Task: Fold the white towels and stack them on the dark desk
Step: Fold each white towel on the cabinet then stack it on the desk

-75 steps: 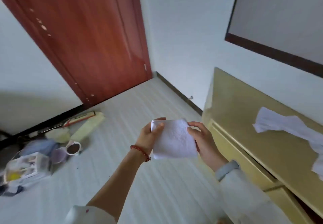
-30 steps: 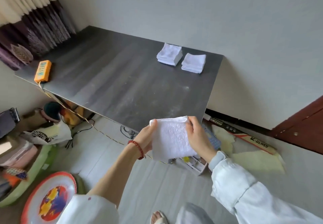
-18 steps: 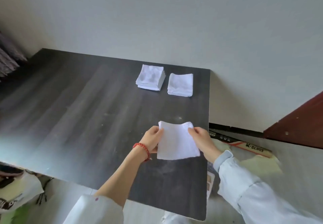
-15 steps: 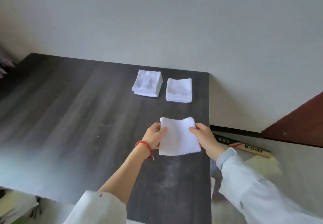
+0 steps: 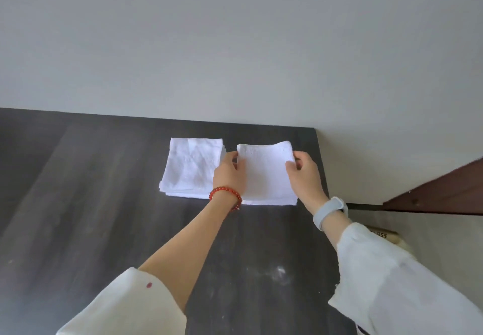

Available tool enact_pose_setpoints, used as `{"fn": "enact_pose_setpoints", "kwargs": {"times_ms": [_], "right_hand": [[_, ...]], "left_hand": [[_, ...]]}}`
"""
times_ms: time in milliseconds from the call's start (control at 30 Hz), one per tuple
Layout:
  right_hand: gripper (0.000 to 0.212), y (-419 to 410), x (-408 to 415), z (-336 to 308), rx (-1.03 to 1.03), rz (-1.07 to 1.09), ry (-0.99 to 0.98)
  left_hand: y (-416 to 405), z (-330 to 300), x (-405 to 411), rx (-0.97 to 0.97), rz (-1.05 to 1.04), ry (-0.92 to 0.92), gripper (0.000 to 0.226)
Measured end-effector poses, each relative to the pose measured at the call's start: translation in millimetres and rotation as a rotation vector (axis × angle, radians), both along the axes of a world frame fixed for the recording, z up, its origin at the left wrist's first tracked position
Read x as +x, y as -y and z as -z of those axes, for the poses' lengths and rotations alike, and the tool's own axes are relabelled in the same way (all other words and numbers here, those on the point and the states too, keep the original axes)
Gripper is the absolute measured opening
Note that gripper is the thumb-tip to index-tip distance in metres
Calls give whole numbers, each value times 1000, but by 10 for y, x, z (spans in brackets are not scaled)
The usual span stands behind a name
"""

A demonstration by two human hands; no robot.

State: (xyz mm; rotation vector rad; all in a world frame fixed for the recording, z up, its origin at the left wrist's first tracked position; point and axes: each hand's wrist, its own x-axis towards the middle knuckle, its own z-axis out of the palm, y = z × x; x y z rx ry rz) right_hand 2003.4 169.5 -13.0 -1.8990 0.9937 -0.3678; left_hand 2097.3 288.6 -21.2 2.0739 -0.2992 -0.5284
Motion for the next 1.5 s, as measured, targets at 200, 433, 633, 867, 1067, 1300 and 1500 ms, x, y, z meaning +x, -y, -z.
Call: {"fn": "enact_pose_setpoints", "kwargs": {"times_ms": [200, 433, 633, 867, 1067, 1300, 1500], "right_hand": [[30, 86, 84, 339, -219, 3, -315], [51, 6, 30, 470, -909, -356, -447], [52, 83, 46, 508, -622, -532, -673], [31, 137, -168, -31, -330, -317, -260], [29, 374, -1111, -661, 33, -275, -329], [23, 566, -3277, -1249, -29, 62, -271], [26, 174, -5941, -1749, -210, 383, -240]], "left_hand": [[148, 240, 92, 248, 159, 213, 34], [59, 411, -99, 385, 442, 788, 57], [65, 482, -133, 640, 688, 542, 58], [113, -35, -76, 419, 576, 491, 44], [302, -550, -577, 203, 499, 353, 38], [833, -1125, -2391, 19, 738, 402, 34], [1110, -1599, -4889, -151, 990, 437, 34]]}}
